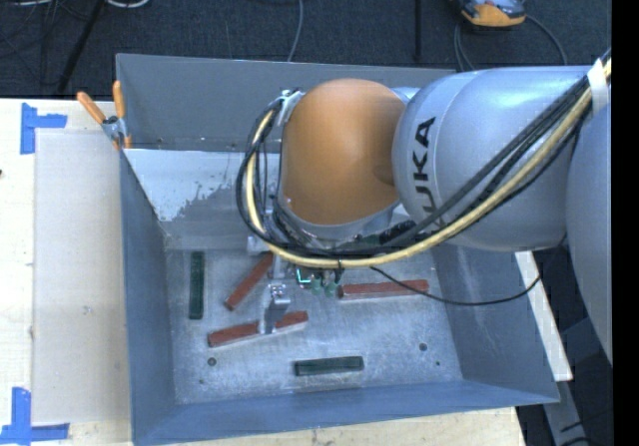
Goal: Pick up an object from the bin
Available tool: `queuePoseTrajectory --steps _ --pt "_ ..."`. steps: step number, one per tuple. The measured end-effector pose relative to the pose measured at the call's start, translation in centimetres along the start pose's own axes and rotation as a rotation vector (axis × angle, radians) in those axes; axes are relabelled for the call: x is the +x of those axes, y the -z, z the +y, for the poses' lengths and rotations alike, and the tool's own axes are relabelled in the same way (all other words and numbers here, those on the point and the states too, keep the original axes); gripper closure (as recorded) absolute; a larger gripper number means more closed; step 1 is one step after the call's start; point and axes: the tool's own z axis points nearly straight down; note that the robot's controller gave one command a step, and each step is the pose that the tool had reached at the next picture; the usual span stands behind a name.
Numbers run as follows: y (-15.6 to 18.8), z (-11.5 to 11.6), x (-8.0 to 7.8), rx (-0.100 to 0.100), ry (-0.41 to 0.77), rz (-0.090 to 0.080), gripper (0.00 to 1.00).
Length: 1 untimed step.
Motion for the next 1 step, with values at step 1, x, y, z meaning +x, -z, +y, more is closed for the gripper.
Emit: queuePoseTrajectory --steps 1 --pt "0.36 -0.06 -0.18 -0.001 -0.003 -0.007 0.0"
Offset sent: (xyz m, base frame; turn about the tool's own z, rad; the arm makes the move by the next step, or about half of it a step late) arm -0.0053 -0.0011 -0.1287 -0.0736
